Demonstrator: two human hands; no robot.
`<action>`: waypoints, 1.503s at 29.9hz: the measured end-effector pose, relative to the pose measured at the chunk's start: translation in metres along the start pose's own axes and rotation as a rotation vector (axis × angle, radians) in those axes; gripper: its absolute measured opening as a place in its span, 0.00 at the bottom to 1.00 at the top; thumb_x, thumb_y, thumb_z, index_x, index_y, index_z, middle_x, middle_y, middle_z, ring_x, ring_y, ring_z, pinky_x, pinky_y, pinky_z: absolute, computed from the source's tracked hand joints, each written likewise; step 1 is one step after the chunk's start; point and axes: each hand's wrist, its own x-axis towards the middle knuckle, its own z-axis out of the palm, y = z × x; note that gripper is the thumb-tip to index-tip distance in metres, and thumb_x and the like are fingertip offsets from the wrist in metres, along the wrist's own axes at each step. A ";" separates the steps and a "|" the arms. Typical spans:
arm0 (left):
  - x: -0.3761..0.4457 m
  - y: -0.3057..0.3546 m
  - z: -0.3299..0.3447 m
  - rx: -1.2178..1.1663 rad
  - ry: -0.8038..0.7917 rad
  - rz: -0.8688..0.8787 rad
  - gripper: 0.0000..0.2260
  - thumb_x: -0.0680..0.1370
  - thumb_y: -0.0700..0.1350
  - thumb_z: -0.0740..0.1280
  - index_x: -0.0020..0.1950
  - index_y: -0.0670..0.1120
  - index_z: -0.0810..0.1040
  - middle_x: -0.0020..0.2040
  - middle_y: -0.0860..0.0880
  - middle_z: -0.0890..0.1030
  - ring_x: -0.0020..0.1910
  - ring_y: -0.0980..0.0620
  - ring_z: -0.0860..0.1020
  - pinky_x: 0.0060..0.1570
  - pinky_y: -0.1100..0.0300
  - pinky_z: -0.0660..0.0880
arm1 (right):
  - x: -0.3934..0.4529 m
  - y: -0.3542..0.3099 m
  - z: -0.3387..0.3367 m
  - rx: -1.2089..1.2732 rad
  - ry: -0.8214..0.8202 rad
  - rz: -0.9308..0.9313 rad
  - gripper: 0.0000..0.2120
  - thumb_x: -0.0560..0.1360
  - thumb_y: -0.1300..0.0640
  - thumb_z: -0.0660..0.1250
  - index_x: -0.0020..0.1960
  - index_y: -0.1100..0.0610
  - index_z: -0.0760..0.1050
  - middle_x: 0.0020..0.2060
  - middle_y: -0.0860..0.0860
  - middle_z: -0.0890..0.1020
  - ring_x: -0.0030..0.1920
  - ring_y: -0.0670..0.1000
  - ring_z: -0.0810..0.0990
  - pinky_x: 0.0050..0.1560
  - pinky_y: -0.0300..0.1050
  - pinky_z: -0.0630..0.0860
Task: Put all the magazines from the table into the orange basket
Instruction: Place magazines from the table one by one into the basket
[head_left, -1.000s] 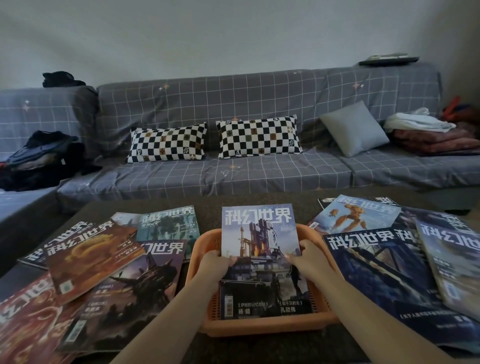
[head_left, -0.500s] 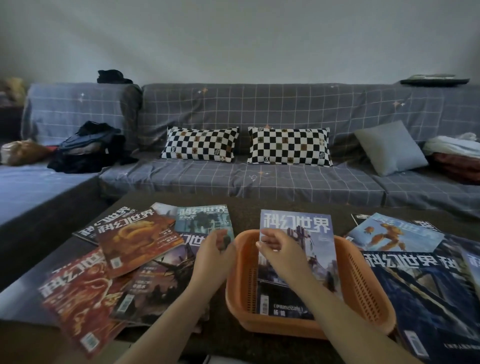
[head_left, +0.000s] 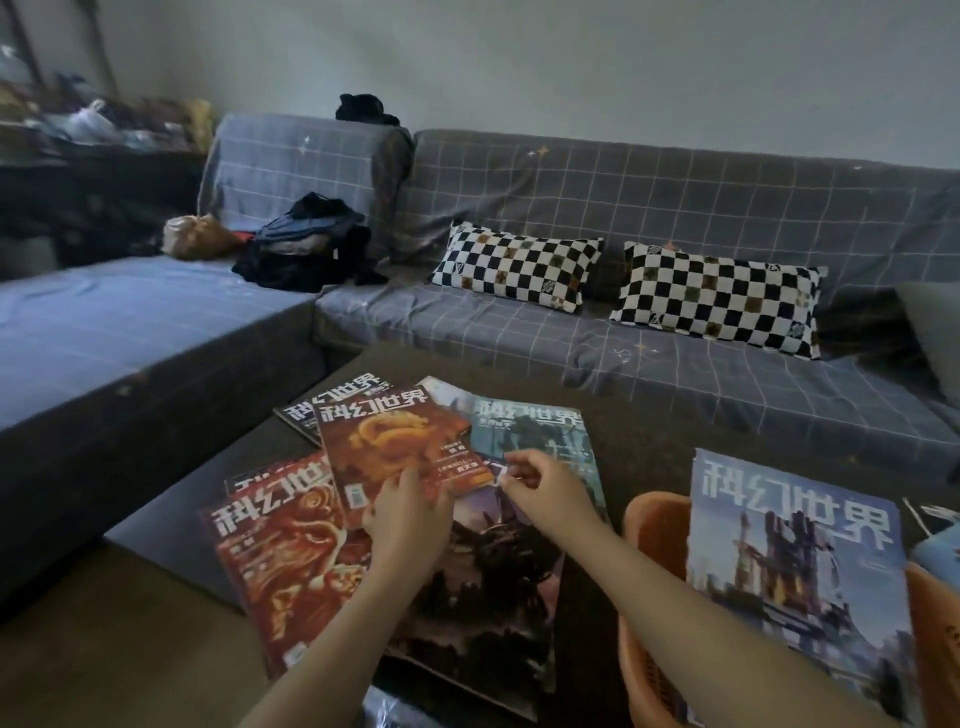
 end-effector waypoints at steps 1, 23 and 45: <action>0.005 -0.007 -0.001 0.035 0.021 -0.006 0.17 0.79 0.52 0.61 0.66 0.48 0.72 0.65 0.46 0.74 0.66 0.46 0.69 0.69 0.44 0.61 | 0.009 -0.001 0.007 -0.025 -0.025 -0.001 0.17 0.74 0.52 0.67 0.62 0.52 0.74 0.52 0.48 0.79 0.50 0.45 0.77 0.51 0.41 0.74; 0.037 -0.057 -0.032 -0.586 -0.052 -0.398 0.23 0.78 0.47 0.66 0.71 0.47 0.64 0.50 0.48 0.78 0.41 0.51 0.82 0.33 0.58 0.77 | 0.046 0.001 0.039 -0.214 -0.172 0.294 0.24 0.72 0.44 0.68 0.52 0.65 0.80 0.50 0.58 0.83 0.49 0.56 0.82 0.49 0.50 0.77; -0.099 0.047 -0.037 -0.890 -0.369 0.113 0.15 0.78 0.44 0.67 0.64 0.51 0.74 0.55 0.45 0.82 0.52 0.45 0.82 0.50 0.50 0.80 | -0.116 0.004 -0.134 0.832 -0.011 0.308 0.12 0.72 0.62 0.70 0.55 0.56 0.74 0.46 0.60 0.84 0.45 0.60 0.83 0.42 0.55 0.81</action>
